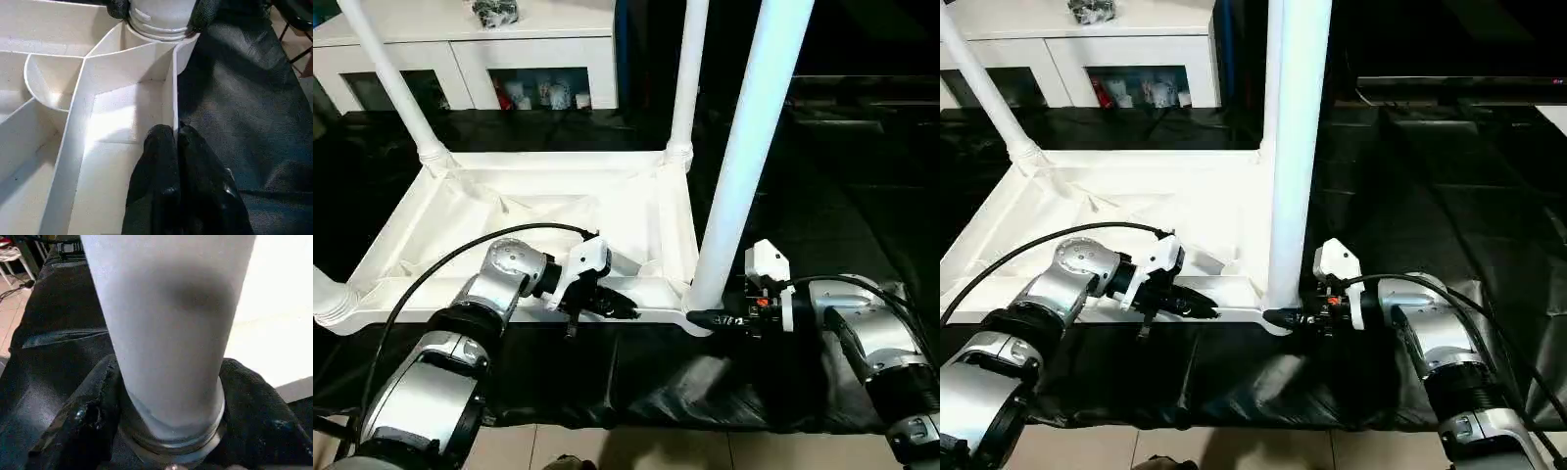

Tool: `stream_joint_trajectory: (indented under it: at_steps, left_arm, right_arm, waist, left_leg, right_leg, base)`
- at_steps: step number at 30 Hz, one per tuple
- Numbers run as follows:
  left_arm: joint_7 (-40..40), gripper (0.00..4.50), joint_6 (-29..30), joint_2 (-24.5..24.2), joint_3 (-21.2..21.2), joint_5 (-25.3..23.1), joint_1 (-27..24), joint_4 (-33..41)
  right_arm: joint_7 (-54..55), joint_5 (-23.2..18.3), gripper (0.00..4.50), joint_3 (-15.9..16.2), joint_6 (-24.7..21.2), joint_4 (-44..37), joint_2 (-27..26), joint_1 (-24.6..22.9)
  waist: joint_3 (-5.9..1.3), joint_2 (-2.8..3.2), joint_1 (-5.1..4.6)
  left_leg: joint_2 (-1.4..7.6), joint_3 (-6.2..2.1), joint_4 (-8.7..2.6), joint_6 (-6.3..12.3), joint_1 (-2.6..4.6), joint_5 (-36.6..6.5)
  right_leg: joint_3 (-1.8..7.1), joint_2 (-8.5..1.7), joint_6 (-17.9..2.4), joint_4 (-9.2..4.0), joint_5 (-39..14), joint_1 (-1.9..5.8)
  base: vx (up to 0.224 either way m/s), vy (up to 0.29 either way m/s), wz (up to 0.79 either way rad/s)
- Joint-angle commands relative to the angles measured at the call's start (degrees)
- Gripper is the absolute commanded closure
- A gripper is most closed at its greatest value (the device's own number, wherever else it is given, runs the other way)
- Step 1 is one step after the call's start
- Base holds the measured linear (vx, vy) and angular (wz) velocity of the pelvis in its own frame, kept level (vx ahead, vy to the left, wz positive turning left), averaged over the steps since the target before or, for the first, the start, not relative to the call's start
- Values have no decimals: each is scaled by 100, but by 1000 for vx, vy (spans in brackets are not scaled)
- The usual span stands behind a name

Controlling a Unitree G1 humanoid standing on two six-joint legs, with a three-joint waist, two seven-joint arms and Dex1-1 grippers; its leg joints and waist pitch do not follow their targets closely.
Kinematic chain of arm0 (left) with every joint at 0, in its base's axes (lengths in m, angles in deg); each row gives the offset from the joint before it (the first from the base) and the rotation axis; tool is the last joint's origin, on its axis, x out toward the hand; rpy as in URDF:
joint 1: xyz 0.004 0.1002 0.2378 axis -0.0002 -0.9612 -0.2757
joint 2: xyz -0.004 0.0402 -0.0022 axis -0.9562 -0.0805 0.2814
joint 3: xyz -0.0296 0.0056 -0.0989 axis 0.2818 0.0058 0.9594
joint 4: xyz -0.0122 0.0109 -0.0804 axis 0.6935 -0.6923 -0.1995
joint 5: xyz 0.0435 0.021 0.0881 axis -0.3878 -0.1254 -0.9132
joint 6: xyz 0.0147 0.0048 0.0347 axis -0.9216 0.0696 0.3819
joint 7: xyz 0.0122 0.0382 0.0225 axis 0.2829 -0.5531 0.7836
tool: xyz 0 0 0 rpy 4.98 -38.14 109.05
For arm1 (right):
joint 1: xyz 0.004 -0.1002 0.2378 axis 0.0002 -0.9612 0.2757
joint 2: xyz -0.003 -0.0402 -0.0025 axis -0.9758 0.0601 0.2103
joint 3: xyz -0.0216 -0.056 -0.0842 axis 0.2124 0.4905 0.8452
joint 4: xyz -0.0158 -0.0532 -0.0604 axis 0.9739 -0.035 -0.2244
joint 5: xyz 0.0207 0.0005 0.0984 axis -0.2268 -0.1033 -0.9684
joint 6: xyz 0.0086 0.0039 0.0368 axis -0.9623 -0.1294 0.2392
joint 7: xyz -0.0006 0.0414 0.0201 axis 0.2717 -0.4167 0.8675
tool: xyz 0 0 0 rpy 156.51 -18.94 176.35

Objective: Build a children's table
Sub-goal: Rotate leg to tighten

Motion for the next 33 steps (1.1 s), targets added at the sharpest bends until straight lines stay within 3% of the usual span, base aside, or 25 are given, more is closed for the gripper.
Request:
stream_joint_trajectory:
  at_steps: [1,4,7,10,14,15,17,19,20,21,27,33]
  left_arm:
    - [178,450,-28,96,-37,-36,138,-32]
    - [786,450,95,258,-36,-163,161,-70]
    - [1549,450,383,595,-21,-252,154,-45]
    - [2256,450,642,1092,-33,-287,75,57]
    - [2688,450,743,1347,-40,-319,50,83]
    - [3016,450,770,1565,-66,-366,16,113]
    - [3120,450,716,1662,-137,-443,-40,151]
    - [3122,450,706,1650,-151,-459,-58,170]
    - [3105,450,701,1640,-155,-461,-66,177]
    - [3058,450,689,1601,-156,-463,-88,196]
    - [2713,450,559,1308,-114,-371,-191,334]
    - [1631,450,409,847,-68,-129,-265,493]
  right_arm:
    - [230,-20,185,-60,3,-131,-134,-55]
    - [980,101,186,-196,-15,-86,-409,-116]
    - [2270,363,186,-363,30,122,-914,-135]
    - [3617,541,186,-496,-70,337,-1595,-127]
    - [4197,659,186,-518,-118,473,-1917,-62]
    - [4646,716,186,-555,-68,619,-2205,53]
    - [4924,830,186,-536,239,694,-2385,158]
    - [4987,825,186,-598,328,704,-2430,175]
    - [4993,803,130,-634,357,701,-2444,179]
    - [4956,746,116,-696,424,670,-2437,169]
    - [4271,580,74,-763,653,473,-2012,22]
    - [2701,192,32,-719,456,137,-1163,-116]
  waist:
    - [-377,-82,-7]
    - [-346,-95,-27]
    - [-325,-94,-89]
    - [-323,-89,-175]
    - [-316,-76,-233]
    - [-317,-35,-240]
    - [-311,-54,-271]
    - [-305,-44,-273]
    - [-311,-44,-276]
    - [-312,-59,-275]
    - [-335,-63,-256]
    - [-395,-76,-144]
  left_leg:
    - [278,-131,-409,585,225,-1068]
    - [278,-138,-454,436,231,-1312]
    - [268,-157,-503,142,249,-1665]
    - [249,-193,-542,-43,250,-1893]
    - [235,-196,-554,-54,257,-2058]
    - [235,-195,-555,-57,263,-2084]
    - [216,-205,-563,-77,251,-2219]
    - [223,-208,-566,-60,260,-2275]
    - [221,-208,-570,-47,255,-2278]
    - [221,-207,-569,-34,254,-2268]
    - [234,-196,-550,134,224,-1987]
    - [241,-145,-412,708,179,-905]
  right_leg:
    - [-9,-87,-1626,-234,-238,214]
    - [-6,-88,-1526,-286,-710,194]
    - [14,-99,-1319,-349,-1386,160]
    - [18,-92,-1135,-394,-1695,149]
    - [25,-72,-1020,-442,-1761,115]
    - [28,-75,-1001,-444,-1720,109]
    - [16,-79,-895,-479,-1966,105]
    - [24,-70,-850,-494,-1996,89]
    - [23,-68,-836,-490,-1965,98]
    - [23,-66,-837,-490,-1931,100]
    - [29,-70,-971,-432,-1359,141]
    - [-6,-68,-1315,-283,-98,227]
  base:
    - [0,0,0]
    - [0,0,0]
    - [0,0,0]
    - [0,0,0]
    - [0,0,0]
    - [0,0,0]
    - [0,0,0]
    - [0,0,0]
    - [0,0,0]
    - [0,0,0]
    - [0,0,0]
    - [0,0,0]
